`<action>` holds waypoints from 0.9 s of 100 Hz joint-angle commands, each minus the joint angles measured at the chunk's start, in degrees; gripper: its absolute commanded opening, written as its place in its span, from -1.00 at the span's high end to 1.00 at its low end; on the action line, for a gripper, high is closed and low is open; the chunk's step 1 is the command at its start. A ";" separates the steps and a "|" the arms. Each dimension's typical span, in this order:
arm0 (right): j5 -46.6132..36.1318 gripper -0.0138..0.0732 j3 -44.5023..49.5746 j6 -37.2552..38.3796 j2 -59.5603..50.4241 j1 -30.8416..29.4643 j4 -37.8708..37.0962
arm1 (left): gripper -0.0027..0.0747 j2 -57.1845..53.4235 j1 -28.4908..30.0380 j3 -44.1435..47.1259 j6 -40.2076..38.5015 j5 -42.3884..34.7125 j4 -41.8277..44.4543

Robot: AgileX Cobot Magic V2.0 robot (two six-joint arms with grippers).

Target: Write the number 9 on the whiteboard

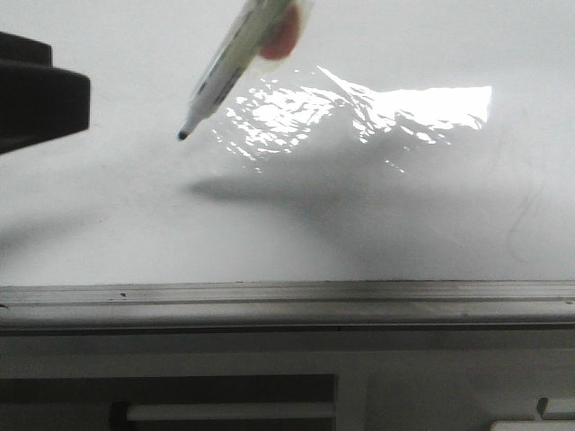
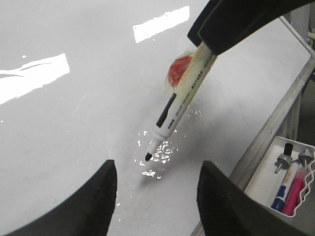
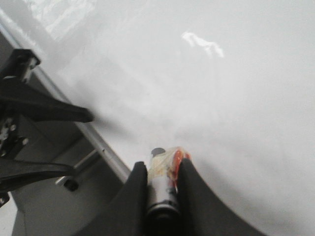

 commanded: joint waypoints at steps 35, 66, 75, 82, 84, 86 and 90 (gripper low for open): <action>-0.34 0.80 -7.72 0.59 0.14 -9.61 -0.69 | 0.03 -1.17 -0.23 -1.51 -0.41 -3.39 -1.98; 7.36 0.80 -12.32 0.59 10.18 -7.94 -0.68 | 0.03 -1.17 -0.23 -1.51 -0.41 -3.39 -1.98; 8.79 0.80 -11.69 0.59 8.89 -8.04 -0.92 | 0.03 -1.17 -0.23 -1.51 -0.41 -3.39 -1.98; 8.11 0.80 -12.42 0.59 7.27 -8.75 -1.81 | 0.03 -1.17 -0.23 -1.51 -0.41 -3.39 -1.98; 7.71 0.80 -12.74 0.59 6.94 -8.90 -2.14 | 0.03 -1.17 -0.23 -1.51 -0.41 -3.39 -1.98; 7.46 0.80 -13.15 0.59 6.65 -8.93 -2.27 | 0.03 -1.17 -0.23 -1.51 -0.41 -3.39 -1.98; 7.45 0.80 -13.93 0.59 6.28 -9.42 -2.70 | 0.03 -1.17 -0.23 -1.51 -0.41 -3.39 -1.98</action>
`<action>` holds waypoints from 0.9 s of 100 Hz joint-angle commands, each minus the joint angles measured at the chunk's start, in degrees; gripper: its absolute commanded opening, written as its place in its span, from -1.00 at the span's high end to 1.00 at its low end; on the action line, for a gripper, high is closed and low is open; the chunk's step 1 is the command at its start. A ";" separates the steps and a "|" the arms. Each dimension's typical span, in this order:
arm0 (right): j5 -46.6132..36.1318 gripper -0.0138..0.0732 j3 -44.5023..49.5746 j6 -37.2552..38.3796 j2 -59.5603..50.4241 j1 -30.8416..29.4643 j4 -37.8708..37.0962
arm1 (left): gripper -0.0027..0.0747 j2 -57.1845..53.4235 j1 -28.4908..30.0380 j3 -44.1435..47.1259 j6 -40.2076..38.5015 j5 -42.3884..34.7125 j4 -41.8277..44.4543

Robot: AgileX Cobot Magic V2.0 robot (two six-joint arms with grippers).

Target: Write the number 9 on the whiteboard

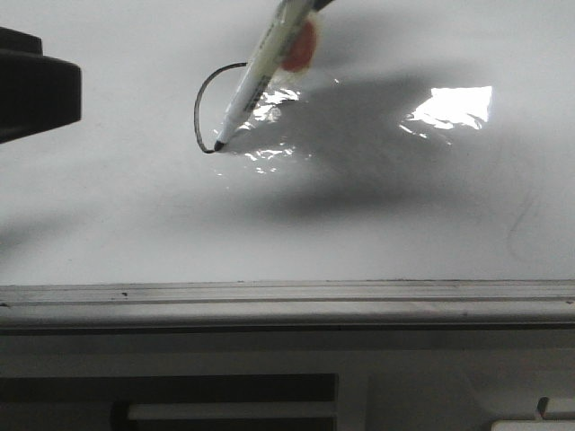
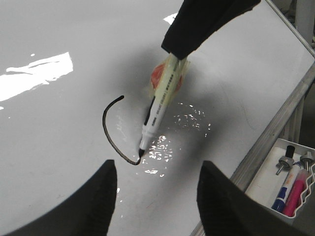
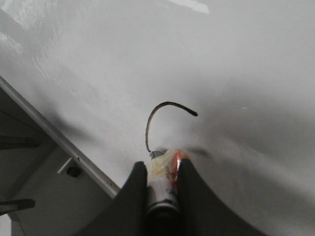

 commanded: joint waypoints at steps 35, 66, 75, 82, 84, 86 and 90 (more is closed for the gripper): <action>-0.83 0.80 -4.62 -0.82 -2.32 -3.21 -5.76 | 0.03 -0.45 -0.23 -1.51 -0.41 -4.10 -0.98; -2.12 0.80 5.43 0.05 -2.55 1.60 -1.50 | 0.03 0.73 -0.23 -1.51 -0.32 -3.77 -0.62; -2.20 0.80 3.68 0.05 -3.38 3.59 -1.50 | 0.03 3.54 -0.23 -1.51 -0.32 -4.21 2.64; -1.60 0.80 3.07 0.20 -3.53 5.40 -0.37 | 0.03 6.37 -0.37 -1.51 -0.79 -6.32 6.61; -1.51 0.80 3.09 0.54 -3.53 5.91 -0.06 | 0.03 6.98 -0.37 -1.51 -0.79 -7.41 6.98; -1.51 0.80 3.09 0.87 -3.53 6.40 0.48 | 0.03 7.87 -0.37 -1.51 -0.79 -8.52 6.98; -1.51 0.80 3.21 1.12 -3.53 7.49 1.05 | 0.03 9.60 -0.37 -1.51 -0.79 -10.15 6.34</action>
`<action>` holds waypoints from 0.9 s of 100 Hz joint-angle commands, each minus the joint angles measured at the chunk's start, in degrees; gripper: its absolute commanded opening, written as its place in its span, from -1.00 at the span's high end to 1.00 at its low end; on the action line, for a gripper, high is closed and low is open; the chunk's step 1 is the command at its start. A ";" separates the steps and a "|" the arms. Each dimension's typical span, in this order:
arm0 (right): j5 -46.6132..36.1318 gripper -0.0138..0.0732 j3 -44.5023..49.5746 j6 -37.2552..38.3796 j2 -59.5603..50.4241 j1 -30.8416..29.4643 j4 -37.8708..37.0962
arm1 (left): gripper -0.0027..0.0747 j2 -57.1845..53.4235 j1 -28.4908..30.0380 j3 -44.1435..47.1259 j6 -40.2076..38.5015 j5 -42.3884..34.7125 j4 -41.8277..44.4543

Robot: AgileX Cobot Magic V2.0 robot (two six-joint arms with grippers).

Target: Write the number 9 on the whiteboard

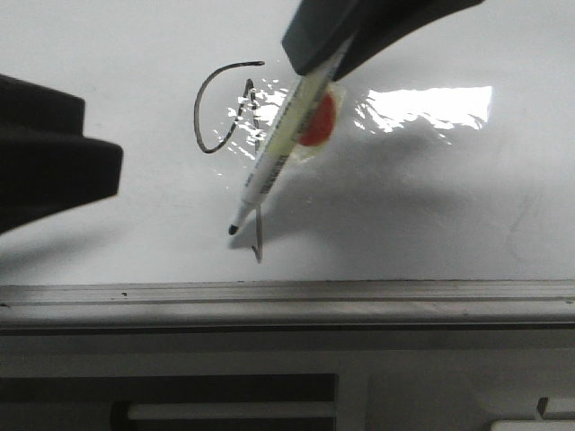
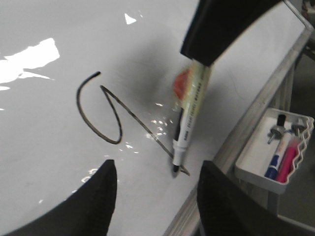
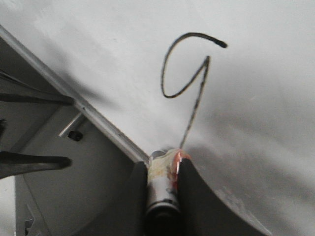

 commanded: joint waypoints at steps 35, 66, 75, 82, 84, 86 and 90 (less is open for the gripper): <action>-5.56 0.80 -2.00 3.48 -0.90 6.20 2.50 | 0.04 13.59 -0.37 -1.51 -0.79 -20.21 0.40; -5.21 0.80 -2.00 3.48 -0.45 6.28 3.18 | 0.17 14.54 -0.37 -1.51 -0.79 -20.77 1.76; -5.21 0.80 -2.00 3.37 -0.27 6.28 3.18 | 0.54 14.54 -0.37 -1.51 -0.79 -20.77 4.17; -5.21 0.79 -2.00 3.37 -0.01 6.28 3.18 | 0.84 14.54 -0.37 -1.51 -0.79 -20.77 5.88; -5.21 0.79 -2.00 3.37 0.03 6.28 3.18 | 0.89 14.54 -0.37 -1.51 -0.79 -20.77 6.08; -5.21 0.79 -2.00 3.37 0.12 6.28 3.18 | 0.97 14.54 -0.37 -1.51 -0.79 -20.77 6.33; -5.21 0.78 -2.00 3.37 0.12 6.28 3.18 | 0.98 14.54 -0.37 -1.51 -0.79 -20.77 6.46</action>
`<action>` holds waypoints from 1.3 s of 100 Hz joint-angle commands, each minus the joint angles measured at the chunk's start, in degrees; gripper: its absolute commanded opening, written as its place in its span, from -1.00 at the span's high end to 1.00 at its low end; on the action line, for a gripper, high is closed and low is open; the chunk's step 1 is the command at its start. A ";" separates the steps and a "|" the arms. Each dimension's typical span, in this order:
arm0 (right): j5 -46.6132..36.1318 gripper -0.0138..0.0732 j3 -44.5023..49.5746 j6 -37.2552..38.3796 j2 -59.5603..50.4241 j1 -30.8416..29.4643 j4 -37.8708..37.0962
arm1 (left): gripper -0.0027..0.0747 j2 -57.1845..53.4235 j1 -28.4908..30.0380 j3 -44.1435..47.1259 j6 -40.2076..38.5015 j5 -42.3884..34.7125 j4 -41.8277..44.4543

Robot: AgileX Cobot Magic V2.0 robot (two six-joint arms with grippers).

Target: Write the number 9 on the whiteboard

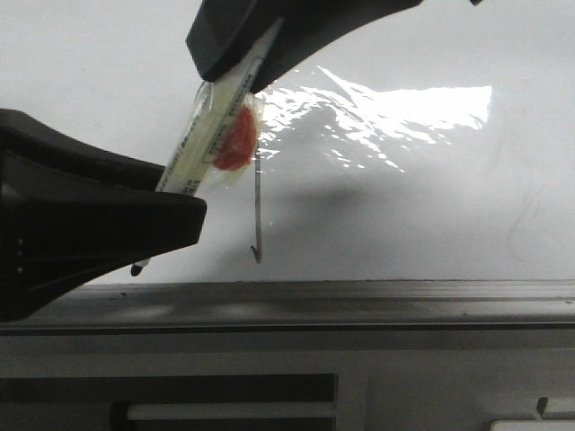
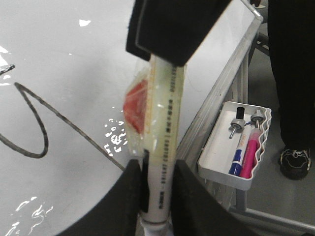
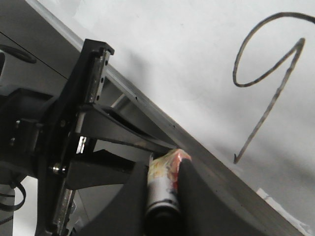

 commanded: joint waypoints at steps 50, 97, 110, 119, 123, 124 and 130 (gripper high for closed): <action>-3.68 -0.38 -1.86 -0.14 -0.77 -0.05 0.57 | 0.98 -0.65 -0.37 -1.51 -15.62 -3.65 -23.45; -2.96 -0.38 -1.86 -0.14 -0.77 -0.05 0.57 | 0.98 -7.88 -0.37 -1.51 -22.02 13.65 -29.69; -2.96 -0.38 -1.86 -0.14 -0.77 -0.05 0.57 | 0.98 -7.67 -0.26 -1.51 -23.08 14.80 -29.69; -2.96 -0.37 -1.86 -0.14 -0.77 -0.05 0.57 | 0.98 -7.67 -0.26 -1.51 -23.08 14.57 -29.69; -2.96 -0.37 -1.86 -0.14 -0.77 -0.05 0.57 | 0.98 -7.67 -0.26 -1.51 -23.08 14.39 -29.69; -2.96 -0.37 -1.86 -0.14 -0.77 -0.05 0.57 | 0.98 -7.67 -0.26 -1.51 -23.08 14.42 -29.69; -2.96 -0.37 -1.86 -0.14 -0.77 -0.05 0.57 | 0.98 -7.67 -0.26 -1.51 -23.08 14.42 -29.69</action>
